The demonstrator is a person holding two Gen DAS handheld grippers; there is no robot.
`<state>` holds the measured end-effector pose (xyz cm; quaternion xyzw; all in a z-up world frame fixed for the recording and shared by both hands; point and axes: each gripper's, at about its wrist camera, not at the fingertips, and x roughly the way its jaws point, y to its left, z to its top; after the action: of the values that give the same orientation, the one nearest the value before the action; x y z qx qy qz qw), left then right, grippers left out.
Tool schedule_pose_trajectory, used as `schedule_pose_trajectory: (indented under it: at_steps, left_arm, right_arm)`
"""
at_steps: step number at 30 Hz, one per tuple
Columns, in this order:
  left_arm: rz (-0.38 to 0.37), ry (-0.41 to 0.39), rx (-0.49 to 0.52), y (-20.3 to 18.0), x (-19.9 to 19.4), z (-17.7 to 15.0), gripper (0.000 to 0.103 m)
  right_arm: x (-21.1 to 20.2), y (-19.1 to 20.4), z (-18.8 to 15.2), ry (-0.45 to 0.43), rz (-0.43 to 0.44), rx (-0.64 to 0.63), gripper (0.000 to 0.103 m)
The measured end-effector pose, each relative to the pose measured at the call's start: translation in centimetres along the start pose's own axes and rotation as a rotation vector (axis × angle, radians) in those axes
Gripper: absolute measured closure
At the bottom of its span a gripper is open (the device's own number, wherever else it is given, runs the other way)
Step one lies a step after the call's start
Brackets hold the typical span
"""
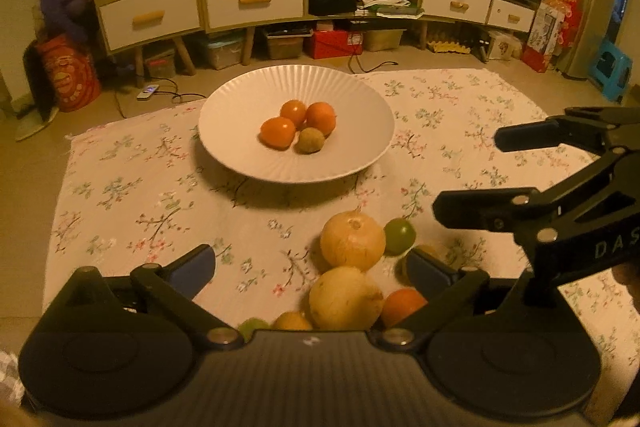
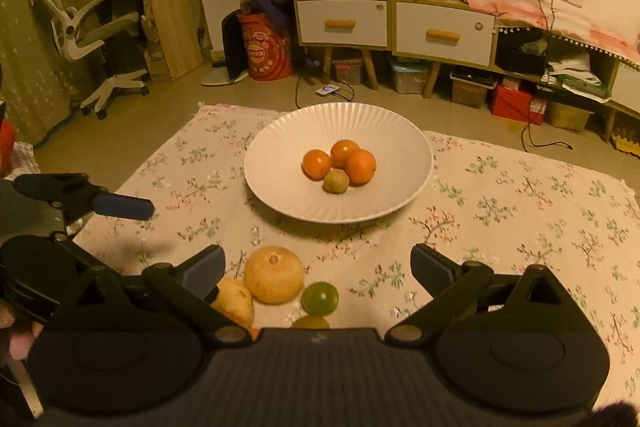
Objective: Organize fruits
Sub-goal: 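Move both open tools back from the plate to the fruit cluster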
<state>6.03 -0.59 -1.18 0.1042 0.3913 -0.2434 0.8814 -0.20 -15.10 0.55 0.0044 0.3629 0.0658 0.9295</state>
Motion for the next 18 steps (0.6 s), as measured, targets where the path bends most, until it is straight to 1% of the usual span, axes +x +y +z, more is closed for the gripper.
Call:
schedule_pose_trajectory:
  at_steps: [4, 6, 8, 11, 13, 15, 16, 18]
  left_arm:
    - [0.027, -0.022, 0.013, 0.2, -0.4, -1.1, 0.000]
    - [0.027, -0.028, 0.015, 0.4, -0.5, -1.5, 0.000]
    - [0.021, -0.031, 0.008, 0.8, -0.5, -2.0, 0.000]
    - [0.028, -0.038, -0.004, 1.3, -0.3, -2.8, 0.000]
    - [0.013, -0.016, 0.004, 1.6, 0.0, -3.5, 0.000]
    - [-0.026, 0.003, 0.024, 1.9, 0.2, -4.1, 0.000]
    - [-0.048, 0.003, 0.044, 2.1, 0.3, -4.4, 0.000]
    - [-0.062, -0.004, 0.079, 2.2, 0.2, -5.2, 0.000]
  right_arm:
    - [-0.3, 0.1, -0.9, -0.009, -0.019, -0.002, 0.004]
    - [-0.4, 0.0, -1.4, -0.021, -0.023, -0.008, 0.004]
    - [-0.4, 0.0, -2.1, -0.029, -0.011, -0.021, 0.004]
    - [-0.1, 0.3, -2.9, -0.019, 0.013, -0.047, 0.004]
    - [0.1, 0.5, -3.6, -0.006, 0.039, -0.071, 0.004]
    - [0.3, 0.8, -4.3, 0.005, 0.066, -0.098, 0.004]
    - [0.3, 0.8, -4.5, 0.007, 0.084, -0.112, 0.004]
    - [0.4, 0.9, -5.0, 0.011, 0.119, -0.131, 0.004]
